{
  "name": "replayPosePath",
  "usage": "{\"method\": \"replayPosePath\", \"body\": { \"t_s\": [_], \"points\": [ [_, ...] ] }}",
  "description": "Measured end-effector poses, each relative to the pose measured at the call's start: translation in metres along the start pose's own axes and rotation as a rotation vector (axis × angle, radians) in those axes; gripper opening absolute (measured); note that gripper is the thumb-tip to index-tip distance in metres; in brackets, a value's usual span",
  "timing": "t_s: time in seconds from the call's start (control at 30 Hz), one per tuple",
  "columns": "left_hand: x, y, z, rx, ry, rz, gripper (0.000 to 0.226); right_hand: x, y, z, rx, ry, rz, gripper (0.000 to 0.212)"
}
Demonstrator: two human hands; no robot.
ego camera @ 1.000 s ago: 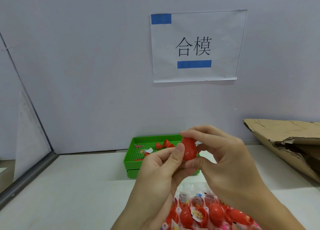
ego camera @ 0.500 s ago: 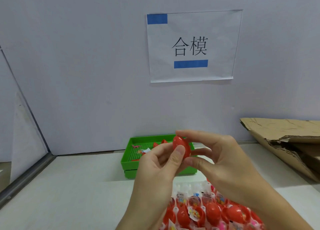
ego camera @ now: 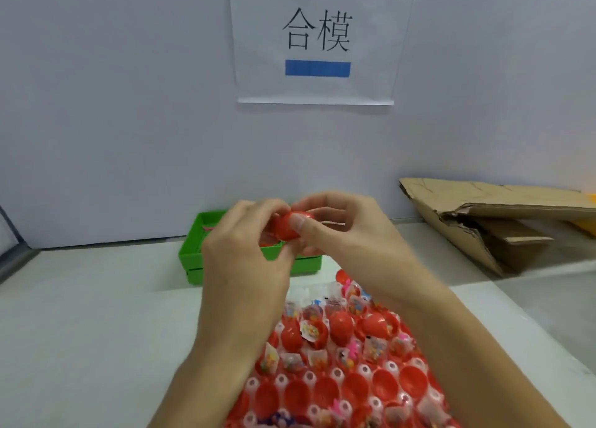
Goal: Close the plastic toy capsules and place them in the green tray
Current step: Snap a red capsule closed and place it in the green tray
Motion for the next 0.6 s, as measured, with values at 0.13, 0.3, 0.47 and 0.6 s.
{"method": "replayPosePath", "body": {
  "t_s": [0.13, 0.3, 0.47, 0.6],
  "points": [
    [0.004, 0.004, 0.001, 0.057, -0.028, -0.074, 0.042, -0.005, 0.006, -0.002, 0.088, -0.03, 0.006, 0.007],
    [0.003, 0.002, 0.0, 0.064, -0.046, -0.19, 0.076, -0.047, 0.03, -0.022, 0.248, 0.213, -0.043, 0.017],
    [-0.005, -0.007, -0.005, 0.043, -0.001, -0.194, 0.06, -0.149, 0.04, -0.061, 0.256, 0.456, 0.538, 0.025],
    [-0.006, -0.007, -0.006, 0.061, 0.018, -0.205, 0.051, -0.214, 0.06, -0.077, 0.397, 0.489, 0.788, 0.014]
  ]
}}
Point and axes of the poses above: each hand's wrist, its own z-axis away from the middle knuckle, its own x-axis out of the palm, y = z × x, the point moved 6 cm from there along -z, towards the middle knuckle, and after that the axes turned 3 degrees about -x, right-handed, at the moved point
